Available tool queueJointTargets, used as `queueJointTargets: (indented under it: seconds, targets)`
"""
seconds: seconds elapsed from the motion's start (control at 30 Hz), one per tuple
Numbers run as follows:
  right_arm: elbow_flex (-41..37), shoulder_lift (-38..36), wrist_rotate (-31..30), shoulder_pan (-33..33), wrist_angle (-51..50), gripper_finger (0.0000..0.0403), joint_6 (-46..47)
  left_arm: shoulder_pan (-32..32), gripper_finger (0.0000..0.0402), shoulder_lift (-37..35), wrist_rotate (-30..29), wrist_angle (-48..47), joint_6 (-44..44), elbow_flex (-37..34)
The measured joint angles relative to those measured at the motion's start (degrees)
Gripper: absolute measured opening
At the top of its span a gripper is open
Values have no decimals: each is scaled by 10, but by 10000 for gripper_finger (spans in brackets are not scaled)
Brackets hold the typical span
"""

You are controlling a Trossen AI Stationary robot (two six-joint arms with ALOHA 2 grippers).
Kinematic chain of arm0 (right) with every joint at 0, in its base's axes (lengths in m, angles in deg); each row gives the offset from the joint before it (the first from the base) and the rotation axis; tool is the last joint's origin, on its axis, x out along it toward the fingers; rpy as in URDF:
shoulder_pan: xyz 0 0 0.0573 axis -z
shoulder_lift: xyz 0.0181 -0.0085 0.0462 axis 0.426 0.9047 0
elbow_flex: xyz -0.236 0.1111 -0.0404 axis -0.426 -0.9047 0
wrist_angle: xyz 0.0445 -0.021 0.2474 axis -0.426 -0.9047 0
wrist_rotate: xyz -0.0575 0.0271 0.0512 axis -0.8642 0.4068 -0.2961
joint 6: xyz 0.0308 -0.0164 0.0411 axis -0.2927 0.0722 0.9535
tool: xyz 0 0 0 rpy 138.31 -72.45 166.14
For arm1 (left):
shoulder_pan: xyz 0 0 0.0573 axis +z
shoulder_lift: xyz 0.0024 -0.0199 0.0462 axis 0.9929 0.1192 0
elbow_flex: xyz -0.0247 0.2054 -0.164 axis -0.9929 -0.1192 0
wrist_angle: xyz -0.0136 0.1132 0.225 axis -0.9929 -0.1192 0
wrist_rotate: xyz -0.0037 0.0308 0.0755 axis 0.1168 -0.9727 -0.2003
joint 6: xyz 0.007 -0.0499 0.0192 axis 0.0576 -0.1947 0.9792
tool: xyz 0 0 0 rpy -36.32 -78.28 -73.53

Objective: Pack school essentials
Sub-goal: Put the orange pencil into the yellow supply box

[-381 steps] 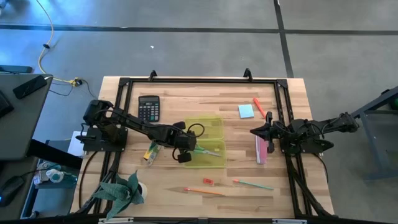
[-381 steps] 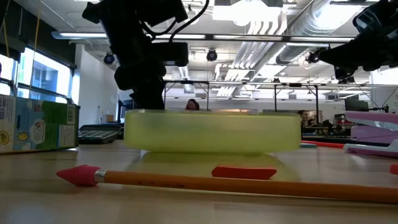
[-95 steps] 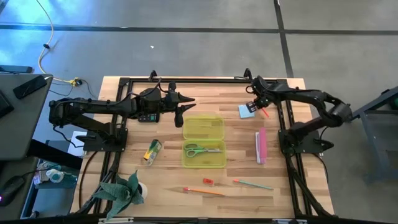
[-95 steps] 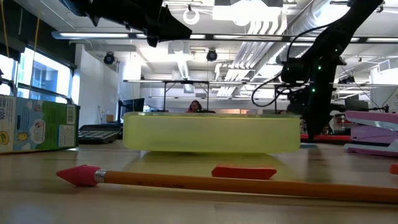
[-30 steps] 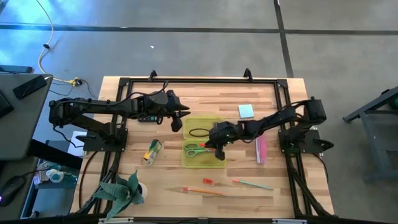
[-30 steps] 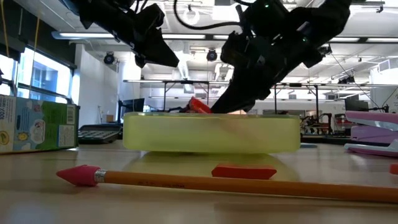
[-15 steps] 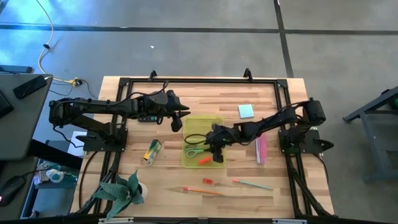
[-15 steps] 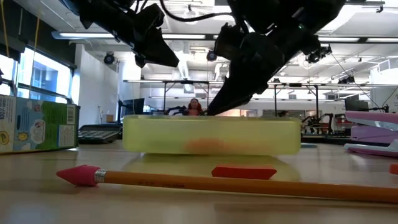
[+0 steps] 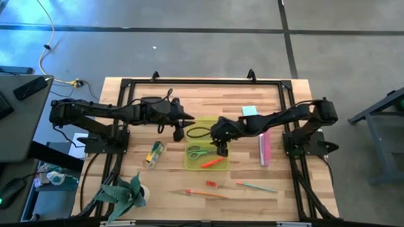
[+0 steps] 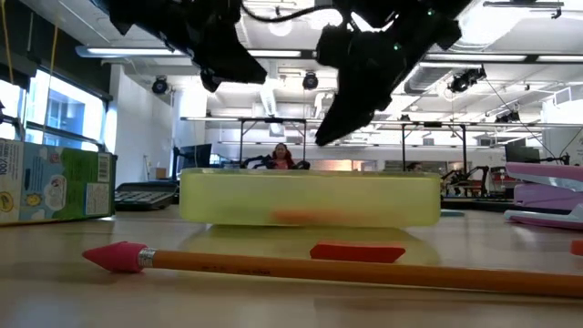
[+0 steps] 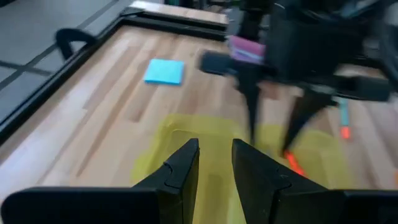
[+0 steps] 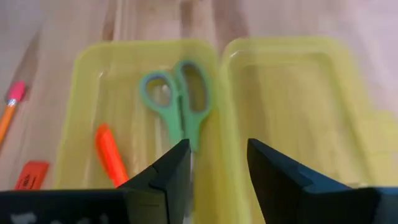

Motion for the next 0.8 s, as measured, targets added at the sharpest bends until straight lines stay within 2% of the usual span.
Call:
queueJointTargets:
  seconds: [0.17, 0.27, 0.53, 0.8]
  targets:
    - [-30, -63, -59, -2, -10, 145, 7, -60, 85, 0, 0, 21, 0, 0]
    - [-40, -92, -74, -2, -10, 145, 9, -102, 85, 0, -10, 29, 0, 0]
    - [-46, -121, -95, -8, -20, 145, 28, -227, 85, 0, -87, 63, 29, 0]
    - [-46, -121, -107, -53, -33, 145, 64, -331, 85, 2, -171, 83, 52, 0]
